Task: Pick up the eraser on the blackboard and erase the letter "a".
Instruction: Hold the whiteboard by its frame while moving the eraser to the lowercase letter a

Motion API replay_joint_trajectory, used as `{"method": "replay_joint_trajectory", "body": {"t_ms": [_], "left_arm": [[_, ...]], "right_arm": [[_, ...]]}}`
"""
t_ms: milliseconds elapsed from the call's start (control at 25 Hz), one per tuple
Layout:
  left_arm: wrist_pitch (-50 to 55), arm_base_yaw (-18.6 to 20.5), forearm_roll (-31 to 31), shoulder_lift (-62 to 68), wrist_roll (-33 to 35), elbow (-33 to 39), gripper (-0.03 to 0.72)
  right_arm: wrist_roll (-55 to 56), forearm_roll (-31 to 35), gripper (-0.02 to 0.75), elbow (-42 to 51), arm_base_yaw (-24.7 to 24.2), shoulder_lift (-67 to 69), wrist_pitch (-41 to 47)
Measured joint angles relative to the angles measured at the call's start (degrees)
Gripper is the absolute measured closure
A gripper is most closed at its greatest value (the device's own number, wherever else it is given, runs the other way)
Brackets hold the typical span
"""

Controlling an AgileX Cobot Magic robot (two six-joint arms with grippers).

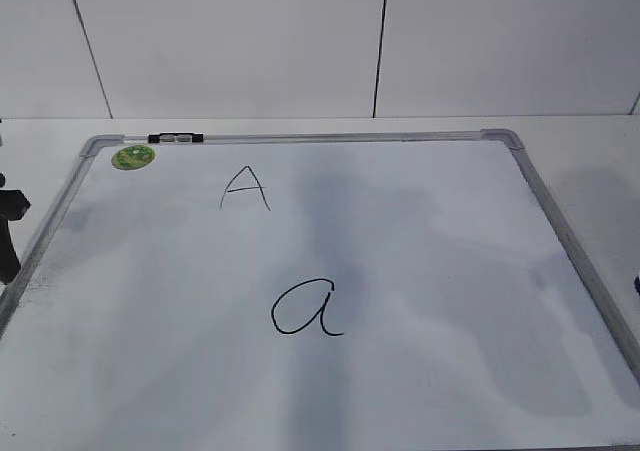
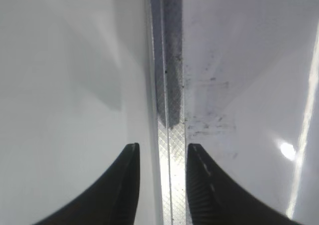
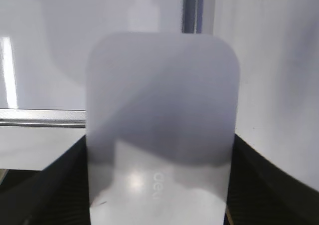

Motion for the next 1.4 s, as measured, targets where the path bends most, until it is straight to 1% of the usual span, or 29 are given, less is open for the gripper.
{"method": "replay_joint_trajectory", "body": {"t_ms": [720, 760, 840, 920, 960, 1040, 1320, 1400], "left_arm": [[-3.27, 0.1, -0.97, 4.72, 0.37, -1.2, 0.459], [-3.03, 0.03, -1.24, 4.97, 0.37, -1.35, 0.477], [-2.66, 0.03, -1.65, 4.98, 0.37, -1.58, 0.54], [-2.58, 0.03, -1.89, 4.98, 0.37, -1.66, 0.631], [-2.52, 0.03, -1.89, 4.98, 0.37, -1.7, 0.657], [-2.43, 0.13, -1.99, 4.98, 0.26, -1.7, 0.668], [-2.39, 0.13, -2.09, 4.98, 0.26, -1.7, 0.669], [-2.3, 0.13, -2.09, 4.98, 0.26, -1.7, 0.669]], "right_arm": [[0.0, 0.0, 0.2, 0.0, 0.0, 0.0, -0.68], [0.0, 0.0, 0.2, 0.0, 0.0, 0.0, -0.68], [0.0, 0.0, 0.2, 0.0, 0.0, 0.0, -0.76], [0.0, 0.04, 0.2, 0.0, 0.0, 0.0, -0.76], [0.0, 0.04, 0.2, 0.0, 0.0, 0.0, -0.76], [0.0, 0.04, 0.2, 0.0, 0.0, 0.0, -0.76], [-0.13, 0.41, 0.2, 0.0, 0.0, 0.0, -0.76], [-0.92, 1.45, 0.2, 0.0, 0.0, 0.0, -0.91]]}}
